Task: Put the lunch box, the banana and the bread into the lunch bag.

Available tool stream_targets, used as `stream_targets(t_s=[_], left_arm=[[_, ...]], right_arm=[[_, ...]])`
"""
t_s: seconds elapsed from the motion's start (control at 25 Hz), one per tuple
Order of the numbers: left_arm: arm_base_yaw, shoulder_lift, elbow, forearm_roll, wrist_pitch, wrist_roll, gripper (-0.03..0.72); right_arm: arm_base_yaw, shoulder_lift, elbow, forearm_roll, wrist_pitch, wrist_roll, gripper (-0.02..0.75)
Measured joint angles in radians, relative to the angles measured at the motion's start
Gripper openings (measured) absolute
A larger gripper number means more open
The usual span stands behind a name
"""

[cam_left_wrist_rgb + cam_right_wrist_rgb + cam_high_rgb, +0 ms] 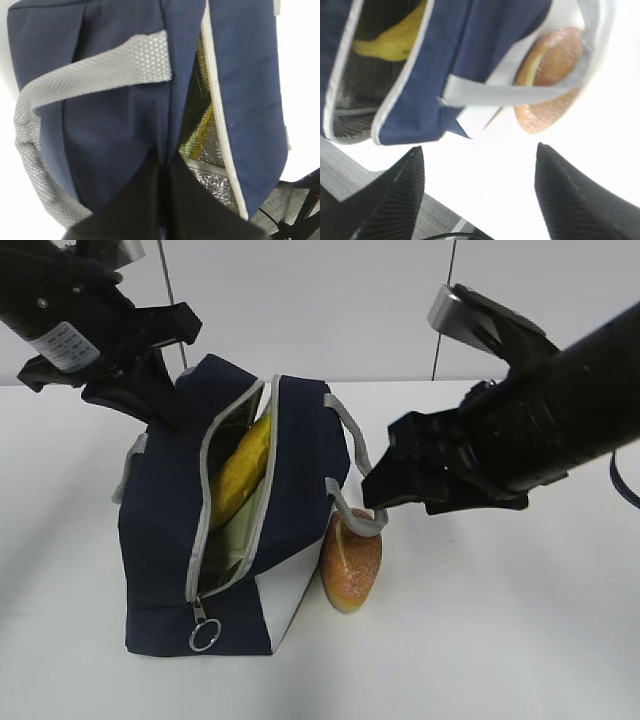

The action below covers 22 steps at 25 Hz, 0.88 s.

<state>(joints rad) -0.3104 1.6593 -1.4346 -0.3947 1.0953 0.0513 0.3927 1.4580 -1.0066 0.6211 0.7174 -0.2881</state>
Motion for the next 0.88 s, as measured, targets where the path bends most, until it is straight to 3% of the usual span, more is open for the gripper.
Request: stream_targets(t_s=[0.28,0.72,0.88], left_arm=[[0.0,0.0,0.0,0.0,0.0,0.0,-0.003],[0.0,0.0,0.0,0.0,0.003,0.0,-0.003],[0.0,0.0,0.0,0.0,0.003,0.0,-0.003]], right_arm=[[0.0,-0.041,0.159,0.0,-0.087,-0.044,0.506],[0.0,0.22,0.17,0.076,-0.16,-0.066,0.508],[0.0,0.266,0.148,0.14,-0.179,-0.152,0.564]])
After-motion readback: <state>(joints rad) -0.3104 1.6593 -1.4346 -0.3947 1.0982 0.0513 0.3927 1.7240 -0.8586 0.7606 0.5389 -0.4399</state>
